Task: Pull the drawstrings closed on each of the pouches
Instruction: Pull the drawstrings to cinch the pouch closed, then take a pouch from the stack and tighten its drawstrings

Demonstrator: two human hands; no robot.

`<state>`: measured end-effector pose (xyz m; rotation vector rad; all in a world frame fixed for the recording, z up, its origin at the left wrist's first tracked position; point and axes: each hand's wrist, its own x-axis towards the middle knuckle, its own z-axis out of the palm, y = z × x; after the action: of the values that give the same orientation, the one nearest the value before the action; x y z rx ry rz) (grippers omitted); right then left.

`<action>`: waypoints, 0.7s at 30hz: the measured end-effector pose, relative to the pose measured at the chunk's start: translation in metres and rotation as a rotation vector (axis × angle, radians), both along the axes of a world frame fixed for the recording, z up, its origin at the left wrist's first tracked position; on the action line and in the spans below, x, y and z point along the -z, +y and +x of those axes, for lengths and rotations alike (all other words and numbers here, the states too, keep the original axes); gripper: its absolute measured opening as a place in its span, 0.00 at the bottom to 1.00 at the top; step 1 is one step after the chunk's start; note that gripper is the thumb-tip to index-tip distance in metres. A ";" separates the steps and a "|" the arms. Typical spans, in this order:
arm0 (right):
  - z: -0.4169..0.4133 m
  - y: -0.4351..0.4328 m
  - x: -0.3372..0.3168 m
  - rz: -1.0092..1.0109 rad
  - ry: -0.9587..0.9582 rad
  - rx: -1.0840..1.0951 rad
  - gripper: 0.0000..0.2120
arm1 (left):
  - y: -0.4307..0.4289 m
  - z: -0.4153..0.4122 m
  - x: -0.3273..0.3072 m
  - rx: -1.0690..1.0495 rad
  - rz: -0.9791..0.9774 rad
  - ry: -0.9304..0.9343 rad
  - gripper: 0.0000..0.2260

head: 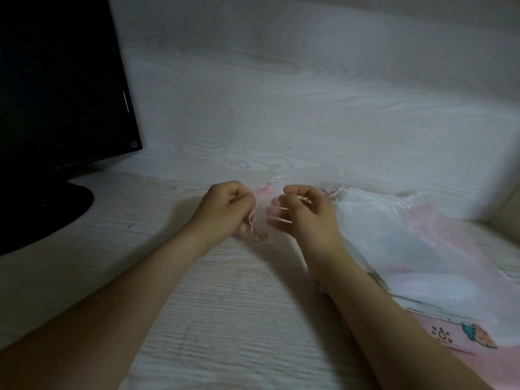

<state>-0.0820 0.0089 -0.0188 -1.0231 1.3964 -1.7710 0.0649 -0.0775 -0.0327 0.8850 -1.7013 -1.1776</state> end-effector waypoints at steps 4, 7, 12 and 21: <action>0.000 -0.005 0.015 0.058 0.291 0.069 0.10 | -0.028 0.012 0.011 -0.396 -0.256 -0.181 0.06; 0.003 -0.007 0.021 0.118 0.363 0.048 0.08 | -0.044 0.024 0.016 -0.534 -0.234 -0.210 0.07; 0.003 -0.010 0.024 0.153 0.417 0.006 0.08 | -0.051 0.026 0.025 -0.508 -0.262 -0.503 0.22; 0.004 -0.010 0.025 0.183 0.460 -0.013 0.11 | -0.021 0.008 0.026 -0.310 -0.534 -0.871 0.12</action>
<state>-0.0785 -0.0014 -0.0434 -1.3897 1.7835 -1.4157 0.0734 -0.0986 -0.0582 1.3420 -2.2731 -0.0600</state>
